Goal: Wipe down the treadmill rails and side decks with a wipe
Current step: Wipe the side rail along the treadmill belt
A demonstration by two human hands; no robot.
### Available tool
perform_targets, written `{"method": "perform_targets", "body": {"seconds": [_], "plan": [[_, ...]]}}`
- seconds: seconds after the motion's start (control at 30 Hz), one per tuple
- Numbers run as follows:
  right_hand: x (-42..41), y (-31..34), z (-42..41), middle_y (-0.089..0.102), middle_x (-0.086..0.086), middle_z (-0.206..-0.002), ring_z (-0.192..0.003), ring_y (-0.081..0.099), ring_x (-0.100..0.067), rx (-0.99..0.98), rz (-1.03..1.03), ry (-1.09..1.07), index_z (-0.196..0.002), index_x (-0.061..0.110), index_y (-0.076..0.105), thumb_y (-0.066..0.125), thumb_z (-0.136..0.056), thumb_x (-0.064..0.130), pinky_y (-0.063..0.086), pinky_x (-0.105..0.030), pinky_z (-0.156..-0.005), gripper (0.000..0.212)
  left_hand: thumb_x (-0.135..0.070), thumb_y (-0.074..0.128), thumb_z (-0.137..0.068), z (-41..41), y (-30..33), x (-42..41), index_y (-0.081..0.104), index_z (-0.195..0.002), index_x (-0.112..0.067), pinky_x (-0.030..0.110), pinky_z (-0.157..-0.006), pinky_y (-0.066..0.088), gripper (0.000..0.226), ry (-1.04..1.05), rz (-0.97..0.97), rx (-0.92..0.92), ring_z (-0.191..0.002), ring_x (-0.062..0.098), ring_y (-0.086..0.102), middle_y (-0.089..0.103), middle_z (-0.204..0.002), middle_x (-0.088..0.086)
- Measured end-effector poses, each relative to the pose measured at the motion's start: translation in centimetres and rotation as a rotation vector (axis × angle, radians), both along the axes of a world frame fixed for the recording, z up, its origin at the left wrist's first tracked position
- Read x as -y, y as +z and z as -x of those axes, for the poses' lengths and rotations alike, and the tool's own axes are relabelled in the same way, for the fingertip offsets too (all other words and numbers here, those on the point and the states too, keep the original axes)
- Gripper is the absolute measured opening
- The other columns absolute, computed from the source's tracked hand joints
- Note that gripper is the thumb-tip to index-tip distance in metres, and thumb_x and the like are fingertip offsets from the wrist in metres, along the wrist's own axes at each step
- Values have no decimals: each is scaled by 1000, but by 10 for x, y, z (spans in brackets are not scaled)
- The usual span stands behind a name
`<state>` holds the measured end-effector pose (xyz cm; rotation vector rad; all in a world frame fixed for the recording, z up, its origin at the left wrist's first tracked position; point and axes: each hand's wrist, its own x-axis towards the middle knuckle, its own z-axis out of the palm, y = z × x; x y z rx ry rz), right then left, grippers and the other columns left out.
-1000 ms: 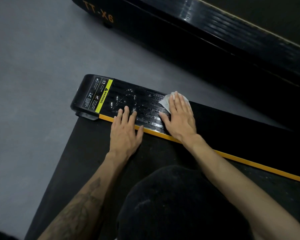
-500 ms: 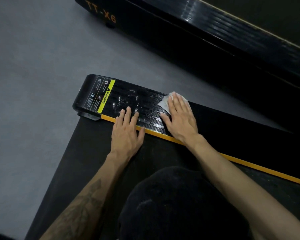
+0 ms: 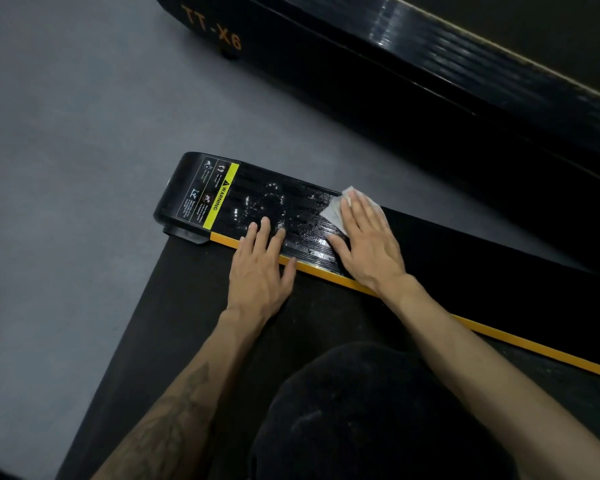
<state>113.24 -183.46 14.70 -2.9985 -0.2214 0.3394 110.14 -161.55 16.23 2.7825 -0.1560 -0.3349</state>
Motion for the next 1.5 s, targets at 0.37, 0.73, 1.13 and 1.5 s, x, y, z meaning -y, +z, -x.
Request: {"method": "perform_targets", "body": {"seconds": [0.37,0.73,1.13,1.5], "plan": [[7,2,18,0,-1,-173,-159,-8,-14,-40,-58,236,-165,20,6,18,-105,62,5,-42,-130,75,-44,51,-104,0,2,-2,37,-158,-19,43,-128,19,61,15,36,-12,-158,24,13,19,-170,8],[-41,3,-17,-7,-3,-172,-158,-11,-19,-63,-81,94,-165,16,0,14,-105,64,-5,-40,-129,78,-36,55,-102,1,2,-3,41,-156,-17,45,-127,21,59,14,79,-5,-158,25,16,23,-169,10],[-34,-1,-12,-6,-7,-172,-159,-9,-20,-18,-28,5,-164,14,2,1,-99,64,-1,-41,-130,82,-37,56,-101,1,-2,-5,41,-155,-17,45,-127,23,60,-5,58,15,-157,27,18,24,-169,11],[10,-3,23,6,-3,-172,-159,-2,-16,-1,-50,272,-164,17,15,21,-107,53,8,-43,-130,68,-37,54,-102,1,0,-7,39,-157,-18,42,-129,17,60,-16,64,5,-158,26,15,20,-170,9]]}}
